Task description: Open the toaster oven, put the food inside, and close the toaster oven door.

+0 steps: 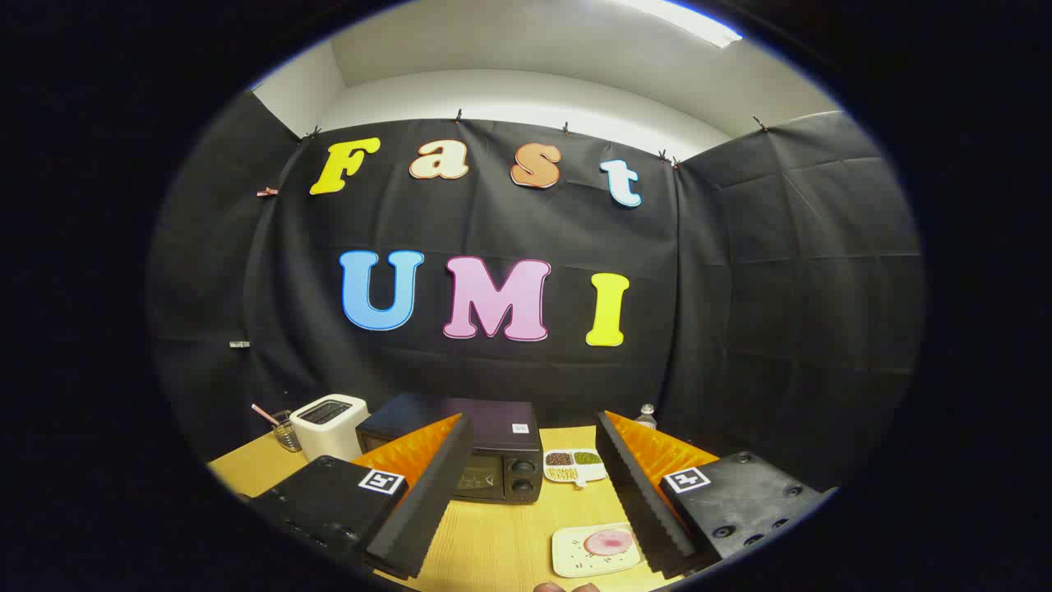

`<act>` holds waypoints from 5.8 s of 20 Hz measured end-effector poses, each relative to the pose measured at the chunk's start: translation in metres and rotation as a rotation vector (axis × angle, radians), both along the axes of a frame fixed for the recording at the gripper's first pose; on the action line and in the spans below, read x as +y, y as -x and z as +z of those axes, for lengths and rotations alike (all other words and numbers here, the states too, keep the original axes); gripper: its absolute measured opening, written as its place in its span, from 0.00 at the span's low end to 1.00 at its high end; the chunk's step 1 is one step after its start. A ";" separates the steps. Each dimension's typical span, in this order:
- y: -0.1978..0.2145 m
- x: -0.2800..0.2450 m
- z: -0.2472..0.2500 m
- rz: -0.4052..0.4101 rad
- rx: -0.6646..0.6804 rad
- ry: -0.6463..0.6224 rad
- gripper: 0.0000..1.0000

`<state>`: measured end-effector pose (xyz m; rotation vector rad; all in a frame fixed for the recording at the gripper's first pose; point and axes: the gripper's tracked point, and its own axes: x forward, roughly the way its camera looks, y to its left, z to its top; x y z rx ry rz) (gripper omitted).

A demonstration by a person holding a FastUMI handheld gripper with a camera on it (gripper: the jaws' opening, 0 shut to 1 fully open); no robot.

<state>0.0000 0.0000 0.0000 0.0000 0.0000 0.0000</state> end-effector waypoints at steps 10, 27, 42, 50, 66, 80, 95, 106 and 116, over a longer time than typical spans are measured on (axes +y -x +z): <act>-0.004 0.011 -0.008 0.006 0.020 -0.001 0.98; -0.047 0.050 -0.039 0.035 0.117 -0.016 0.98; -0.166 0.161 -0.149 0.114 0.320 0.011 0.99; -0.196 0.166 -0.194 0.043 0.385 -0.058 0.99; -0.108 0.166 -0.236 0.095 0.469 0.007 0.98; -0.044 0.141 -0.310 0.215 0.682 0.045 0.99; -0.034 -0.103 -0.235 0.238 0.701 0.028 0.99; -0.013 -0.173 -0.341 0.192 0.977 -0.161 1.00; -0.014 -0.172 -0.381 0.188 1.094 -0.157 0.78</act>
